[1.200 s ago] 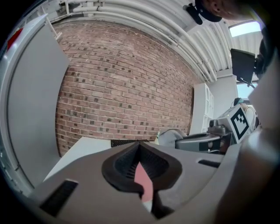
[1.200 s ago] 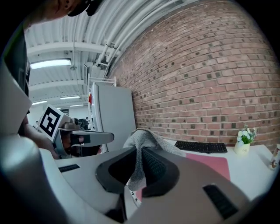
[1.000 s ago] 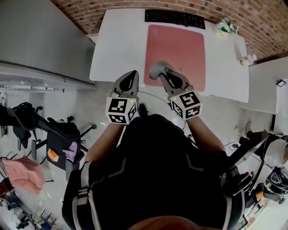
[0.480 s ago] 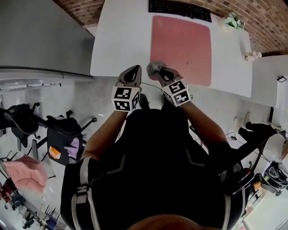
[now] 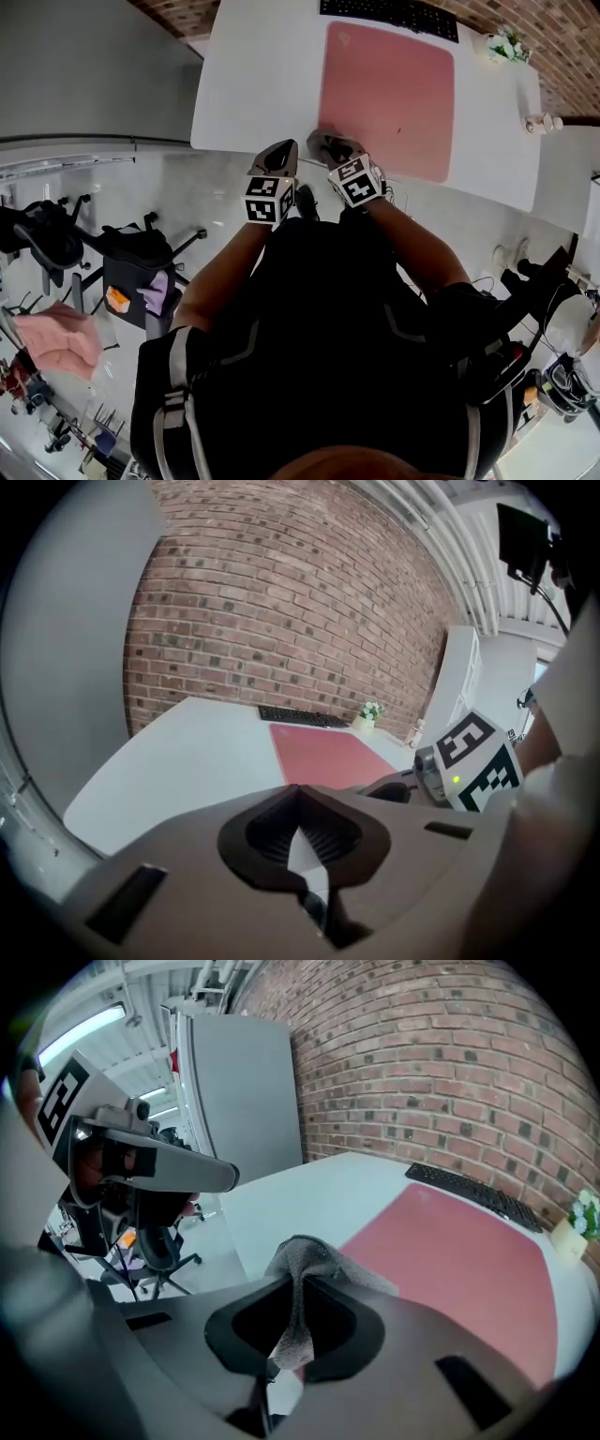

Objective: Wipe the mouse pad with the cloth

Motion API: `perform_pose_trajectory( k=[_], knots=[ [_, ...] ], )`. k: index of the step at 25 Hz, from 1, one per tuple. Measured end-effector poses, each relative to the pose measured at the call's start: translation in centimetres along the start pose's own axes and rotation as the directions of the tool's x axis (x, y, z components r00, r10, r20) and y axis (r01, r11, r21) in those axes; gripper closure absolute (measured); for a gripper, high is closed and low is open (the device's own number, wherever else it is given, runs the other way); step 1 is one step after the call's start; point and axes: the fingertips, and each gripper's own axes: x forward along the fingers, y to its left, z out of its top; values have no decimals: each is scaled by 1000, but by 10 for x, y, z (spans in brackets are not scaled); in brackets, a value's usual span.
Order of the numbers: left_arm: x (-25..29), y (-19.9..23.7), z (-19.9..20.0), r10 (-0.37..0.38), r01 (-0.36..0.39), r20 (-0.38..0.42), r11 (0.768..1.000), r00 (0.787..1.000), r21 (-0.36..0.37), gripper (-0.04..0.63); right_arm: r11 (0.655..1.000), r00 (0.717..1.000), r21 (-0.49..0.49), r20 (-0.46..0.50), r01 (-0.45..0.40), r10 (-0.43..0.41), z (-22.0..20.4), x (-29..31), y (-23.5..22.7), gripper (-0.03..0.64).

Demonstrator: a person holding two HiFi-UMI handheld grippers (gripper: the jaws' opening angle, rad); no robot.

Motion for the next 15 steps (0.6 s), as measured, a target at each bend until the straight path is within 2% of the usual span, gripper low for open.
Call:
perform_pose_trajectory(
  k=[5,15],
  knots=[
    [11,-1,-13,10,-10,-44,1000,999,-2,595,999,999,3,-41,-32,32,-12,8,1,577],
    [28,-12,-21,15,-17,-93,1000,996,-19,595,998,999,64,-39,-22,24,-25,6,-18,577]
  ],
)
